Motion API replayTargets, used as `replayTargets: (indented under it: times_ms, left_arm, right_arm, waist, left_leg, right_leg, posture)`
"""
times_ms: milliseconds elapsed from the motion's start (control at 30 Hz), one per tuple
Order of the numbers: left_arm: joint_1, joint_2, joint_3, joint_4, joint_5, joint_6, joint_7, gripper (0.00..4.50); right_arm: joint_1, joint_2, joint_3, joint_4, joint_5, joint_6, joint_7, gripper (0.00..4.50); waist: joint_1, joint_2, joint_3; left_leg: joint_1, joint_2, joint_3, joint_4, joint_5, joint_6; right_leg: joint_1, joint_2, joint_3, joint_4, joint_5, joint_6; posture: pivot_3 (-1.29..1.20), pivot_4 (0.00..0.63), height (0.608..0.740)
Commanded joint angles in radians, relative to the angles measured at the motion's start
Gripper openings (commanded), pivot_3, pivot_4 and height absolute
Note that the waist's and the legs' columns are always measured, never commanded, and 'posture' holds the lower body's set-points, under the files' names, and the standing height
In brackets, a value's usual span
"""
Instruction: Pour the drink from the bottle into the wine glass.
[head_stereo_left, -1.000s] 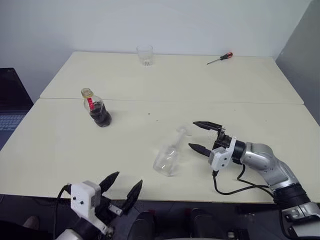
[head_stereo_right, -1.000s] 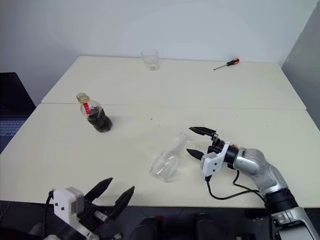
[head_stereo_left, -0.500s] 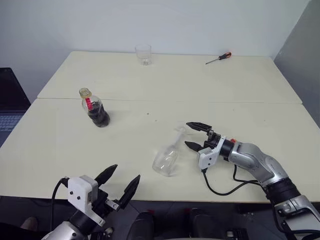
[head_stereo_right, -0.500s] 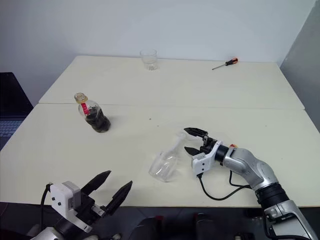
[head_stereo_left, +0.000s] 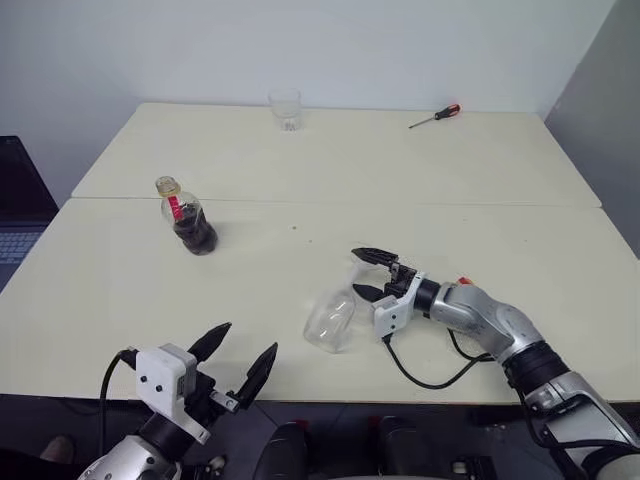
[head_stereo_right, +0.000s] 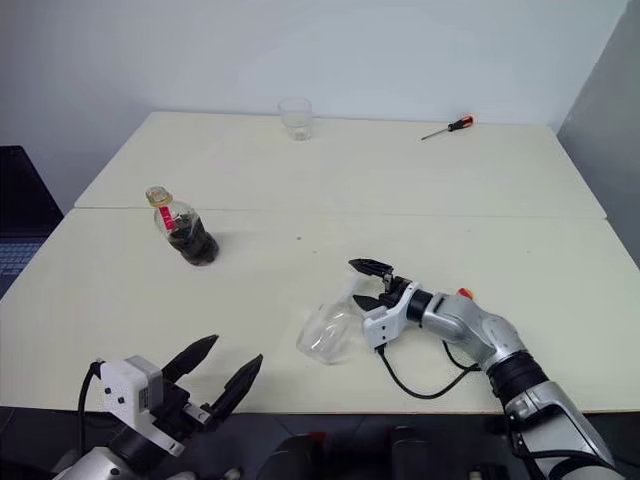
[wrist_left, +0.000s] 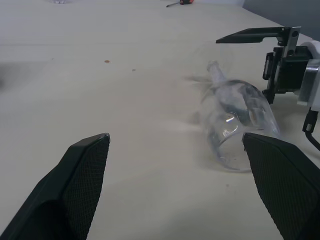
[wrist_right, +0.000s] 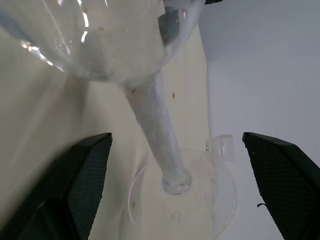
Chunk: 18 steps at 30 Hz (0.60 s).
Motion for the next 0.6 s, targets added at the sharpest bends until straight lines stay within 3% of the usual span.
replayTargets:
  times_ms: [33, 100, 200, 500, 567, 600]
  left_arm:
    - [0.010, 0.001, 0.000, -0.039, 0.005, -0.011, 0.005, 4.50]
    - [0.014, 0.000, -0.001, -0.042, 0.007, -0.013, 0.006, 4.50]
    - [0.020, -0.003, -0.003, -0.044, 0.010, -0.017, 0.007, 4.50]
    - [0.034, -0.010, -0.009, -0.049, 0.015, -0.029, 0.007, 4.50]
    - [0.034, -0.011, -0.009, -0.049, 0.016, -0.030, 0.006, 4.50]
    - [0.034, -0.011, -0.009, -0.049, 0.016, -0.031, 0.006, 4.50]
  right_arm:
    - [-0.036, 0.024, 0.030, 0.019, -0.009, 0.003, -0.029, 4.47]
    - [-0.051, 0.028, 0.039, 0.032, -0.007, 0.001, -0.036, 4.47]
    - [-0.064, 0.029, 0.045, 0.049, 0.009, -0.008, -0.036, 3.93]
    - [-0.097, 0.030, 0.043, 0.089, 0.035, -0.031, -0.039, 0.76]
    - [-0.103, 0.032, 0.040, 0.097, 0.041, -0.035, -0.042, 0.20]
    - [-0.106, 0.033, 0.039, 0.101, 0.043, -0.037, -0.045, 0.14]
  waist:
    - [0.000, 0.000, 0.000]
    - [0.000, 0.000, 0.000]
    - [0.001, 0.000, 0.000]
    - [0.001, 0.000, 0.000]
    - [0.001, 0.000, 0.000]
    - [0.001, 0.000, 0.000]
  left_leg:
    - [0.000, 0.000, 0.000, 0.000, 0.000, 0.000]
    - [0.000, 0.000, 0.000, 0.000, 0.000, 0.000]
    - [0.000, 0.000, 0.000, 0.000, 0.000, 0.000]
    - [0.000, 0.000, 0.000, 0.000, 0.000, 0.000]
    - [0.000, 0.000, 0.000, 0.000, 0.000, 0.000]
    - [0.000, 0.000, 0.000, 0.000, 0.000, 0.000]
  right_leg:
    - [0.000, 0.000, 0.000, 0.000, 0.000, 0.000]
    - [0.000, 0.000, 0.000, 0.000, 0.000, 0.000]
    - [0.000, 0.000, 0.000, 0.000, 0.000, 0.000]
    - [0.000, 0.000, 0.000, 0.000, 0.000, 0.000]
    - [0.000, 0.000, 0.000, 0.000, 0.000, 0.000]
    - [0.000, 0.000, 0.000, 0.000, 0.000, 0.000]
  posture:
    - [0.00, 0.150, 0.740]
    - [0.00, 0.150, 0.740]
    - [0.00, 0.150, 0.740]
    - [0.00, 0.150, 0.740]
    - [0.00, 0.150, 0.740]
    - [0.00, 0.150, 0.740]
